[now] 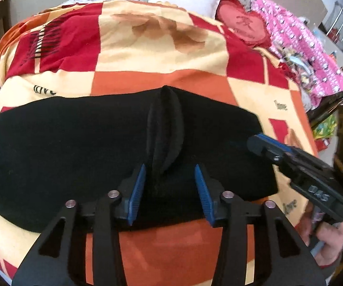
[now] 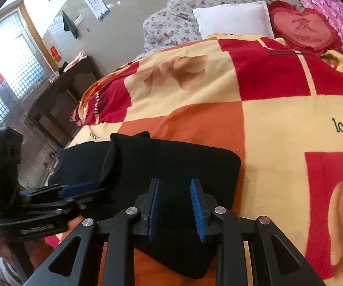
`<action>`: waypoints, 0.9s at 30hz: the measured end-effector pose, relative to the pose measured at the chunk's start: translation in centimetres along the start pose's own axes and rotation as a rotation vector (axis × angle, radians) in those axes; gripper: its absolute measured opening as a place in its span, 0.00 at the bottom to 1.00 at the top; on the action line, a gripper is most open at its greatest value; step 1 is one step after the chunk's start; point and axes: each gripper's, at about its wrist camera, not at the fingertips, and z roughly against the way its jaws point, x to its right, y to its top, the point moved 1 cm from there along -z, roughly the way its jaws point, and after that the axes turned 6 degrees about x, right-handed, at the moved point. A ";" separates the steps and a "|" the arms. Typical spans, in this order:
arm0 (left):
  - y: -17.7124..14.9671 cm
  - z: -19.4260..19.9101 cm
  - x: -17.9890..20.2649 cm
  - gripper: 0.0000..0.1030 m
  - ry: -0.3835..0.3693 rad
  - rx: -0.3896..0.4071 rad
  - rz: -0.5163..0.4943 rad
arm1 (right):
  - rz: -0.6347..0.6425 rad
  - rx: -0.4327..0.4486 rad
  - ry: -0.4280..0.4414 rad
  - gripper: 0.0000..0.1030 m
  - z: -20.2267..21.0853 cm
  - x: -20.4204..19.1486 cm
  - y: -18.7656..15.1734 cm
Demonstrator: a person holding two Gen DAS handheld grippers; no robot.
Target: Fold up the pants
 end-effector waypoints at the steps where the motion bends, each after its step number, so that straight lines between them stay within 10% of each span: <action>1: 0.0 -0.4 0.0 0.43 0.004 -0.008 0.004 | 0.005 0.000 -0.001 0.25 0.0 -0.1 0.0; 10: -0.2 0.1 0.6 0.13 0.055 0.021 -0.023 | 0.061 -0.006 -0.007 0.25 -1.0 -1.8 0.6; 27: -0.9 0.5 0.1 0.17 0.078 0.034 -0.004 | 0.114 -0.053 -0.016 0.26 -3.2 -4.1 1.3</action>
